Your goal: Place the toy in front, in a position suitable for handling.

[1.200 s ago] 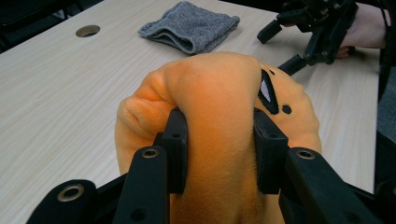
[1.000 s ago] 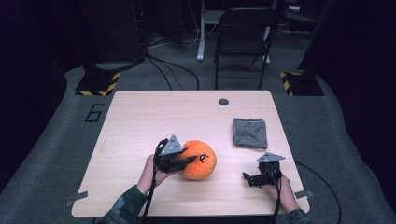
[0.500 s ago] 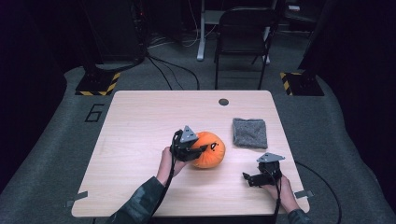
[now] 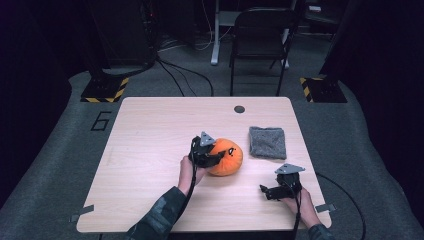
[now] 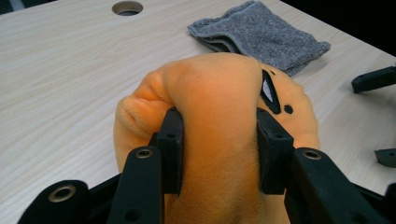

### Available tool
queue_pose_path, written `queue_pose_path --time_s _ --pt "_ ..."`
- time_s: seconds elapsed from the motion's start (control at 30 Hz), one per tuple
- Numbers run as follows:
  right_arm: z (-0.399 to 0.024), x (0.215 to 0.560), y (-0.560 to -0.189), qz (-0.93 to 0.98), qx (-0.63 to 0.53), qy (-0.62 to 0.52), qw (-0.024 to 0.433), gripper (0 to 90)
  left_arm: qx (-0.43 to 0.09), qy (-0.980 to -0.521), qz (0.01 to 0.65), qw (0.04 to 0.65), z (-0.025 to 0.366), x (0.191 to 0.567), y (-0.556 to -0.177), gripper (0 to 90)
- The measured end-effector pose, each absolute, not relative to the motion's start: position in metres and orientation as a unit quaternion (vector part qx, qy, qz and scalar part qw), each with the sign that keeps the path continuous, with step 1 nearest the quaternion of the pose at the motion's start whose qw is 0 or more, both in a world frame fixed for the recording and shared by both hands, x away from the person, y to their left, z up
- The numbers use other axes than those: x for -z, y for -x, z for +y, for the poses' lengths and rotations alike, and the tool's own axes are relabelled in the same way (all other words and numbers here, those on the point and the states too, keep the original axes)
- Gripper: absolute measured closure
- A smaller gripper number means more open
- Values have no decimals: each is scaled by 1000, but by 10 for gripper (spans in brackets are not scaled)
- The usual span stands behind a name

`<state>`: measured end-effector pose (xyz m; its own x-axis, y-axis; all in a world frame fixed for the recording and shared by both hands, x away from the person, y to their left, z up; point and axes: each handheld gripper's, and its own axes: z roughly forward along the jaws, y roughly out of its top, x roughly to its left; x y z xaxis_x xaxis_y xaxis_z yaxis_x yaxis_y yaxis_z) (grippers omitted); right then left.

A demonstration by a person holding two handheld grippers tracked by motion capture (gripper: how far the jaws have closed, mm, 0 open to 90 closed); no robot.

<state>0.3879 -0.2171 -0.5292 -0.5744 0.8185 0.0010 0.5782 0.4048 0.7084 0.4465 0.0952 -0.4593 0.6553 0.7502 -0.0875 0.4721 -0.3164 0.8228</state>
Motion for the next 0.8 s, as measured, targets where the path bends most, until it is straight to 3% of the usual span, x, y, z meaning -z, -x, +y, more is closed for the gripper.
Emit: queue_pose_path --time_s 0.13,0.27,0.37,0.47,0.8 --pt "-217 529 -388 819 -341 -426 177 0 -158 -792 394 438 97 462 -448 584" --pt "-217 529 -388 820 -341 -425 178 0 -160 -791 399 436 100 462 -449 399" --pt "-217 529 -388 819 -341 -425 178 0 -158 -780 405 450 106 458 -449 205" --pt "-217 529 -388 820 -341 -425 178 0 -167 -777 398 459 116 449 -445 147" --pt "-217 528 -387 818 -335 -426 193 0 -166 -794 382 443 150 453 -430 84"
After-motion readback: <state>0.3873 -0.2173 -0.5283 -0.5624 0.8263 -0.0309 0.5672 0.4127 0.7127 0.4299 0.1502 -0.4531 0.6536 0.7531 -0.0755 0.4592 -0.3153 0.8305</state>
